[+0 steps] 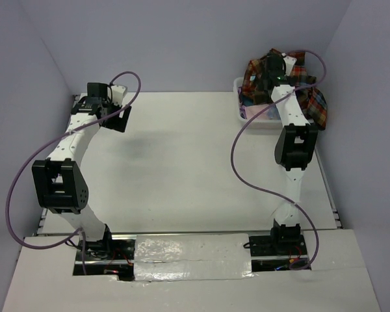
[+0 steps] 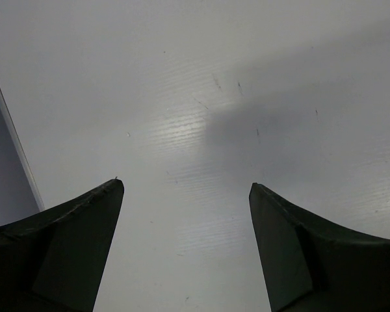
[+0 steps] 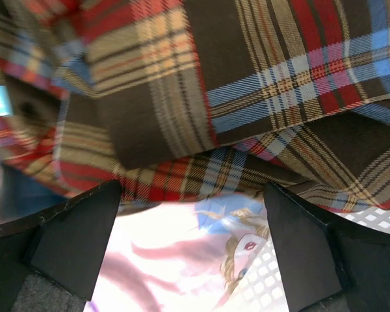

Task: Fold and stack the long sleeve shirts
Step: Grab the shirt from the pile

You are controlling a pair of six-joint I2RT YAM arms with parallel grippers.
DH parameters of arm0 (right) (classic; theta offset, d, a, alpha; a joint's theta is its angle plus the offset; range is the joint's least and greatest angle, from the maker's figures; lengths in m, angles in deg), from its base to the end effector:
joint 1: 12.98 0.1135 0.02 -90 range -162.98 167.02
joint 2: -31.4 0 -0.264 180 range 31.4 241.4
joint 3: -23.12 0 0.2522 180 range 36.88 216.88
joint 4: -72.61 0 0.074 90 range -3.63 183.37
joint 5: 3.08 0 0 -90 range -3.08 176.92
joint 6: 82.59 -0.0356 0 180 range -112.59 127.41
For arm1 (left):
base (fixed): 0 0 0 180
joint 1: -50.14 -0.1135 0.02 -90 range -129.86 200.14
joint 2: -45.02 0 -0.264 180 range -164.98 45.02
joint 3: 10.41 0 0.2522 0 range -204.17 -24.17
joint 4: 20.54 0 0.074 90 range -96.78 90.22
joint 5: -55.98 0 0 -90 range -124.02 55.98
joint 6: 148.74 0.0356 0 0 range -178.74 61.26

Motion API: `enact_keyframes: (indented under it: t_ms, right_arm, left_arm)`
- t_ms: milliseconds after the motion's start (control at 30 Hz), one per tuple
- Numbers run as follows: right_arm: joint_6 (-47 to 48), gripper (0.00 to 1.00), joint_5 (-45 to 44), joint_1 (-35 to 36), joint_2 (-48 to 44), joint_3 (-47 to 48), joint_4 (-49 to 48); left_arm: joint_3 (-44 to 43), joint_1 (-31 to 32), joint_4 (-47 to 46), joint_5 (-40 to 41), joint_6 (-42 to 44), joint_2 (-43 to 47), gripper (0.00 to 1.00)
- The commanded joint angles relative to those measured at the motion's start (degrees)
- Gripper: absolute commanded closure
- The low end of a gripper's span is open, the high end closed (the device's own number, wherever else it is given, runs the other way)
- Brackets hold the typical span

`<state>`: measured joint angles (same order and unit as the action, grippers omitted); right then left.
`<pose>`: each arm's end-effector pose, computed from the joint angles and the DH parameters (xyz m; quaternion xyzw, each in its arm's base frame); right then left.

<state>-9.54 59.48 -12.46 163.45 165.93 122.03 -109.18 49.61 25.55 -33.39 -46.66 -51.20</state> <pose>0.5272 -0.0116 0.2907 0.2268 0.8519 -0.1474 0.4484 0.3800 0.0039 0.3117 0.0903 0.9145 0.0483 0.3915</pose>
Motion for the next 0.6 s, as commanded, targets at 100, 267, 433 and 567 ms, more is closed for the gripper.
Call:
enact_keyframes:
  t_ms: [100,267,433,567]
  right_arm:
    - [-0.3,0.22,-1.0,-2.2,3.8,3.1,1.9]
    - [1.8,0.99,0.2,-2.2,-3.3,-6.9,-5.2]
    - [6.7,1.00,-3.4,-1.8,-16.5,-15.9,-12.9]
    - [12.0,1.00,-5.5,-0.8,-27.9,-19.0,-20.8]
  left_arm:
    - [0.8,0.1,0.9,2.0,-0.7,1.7,0.08]
    - [-0.1,0.1,1.2,1.9,-2.2,0.8,0.08]
    - [-1.8,0.2,1.6,2.0,-2.5,0.1,0.08]
    - [-2.8,0.1,1.8,1.2,-3.1,-0.2,0.08]
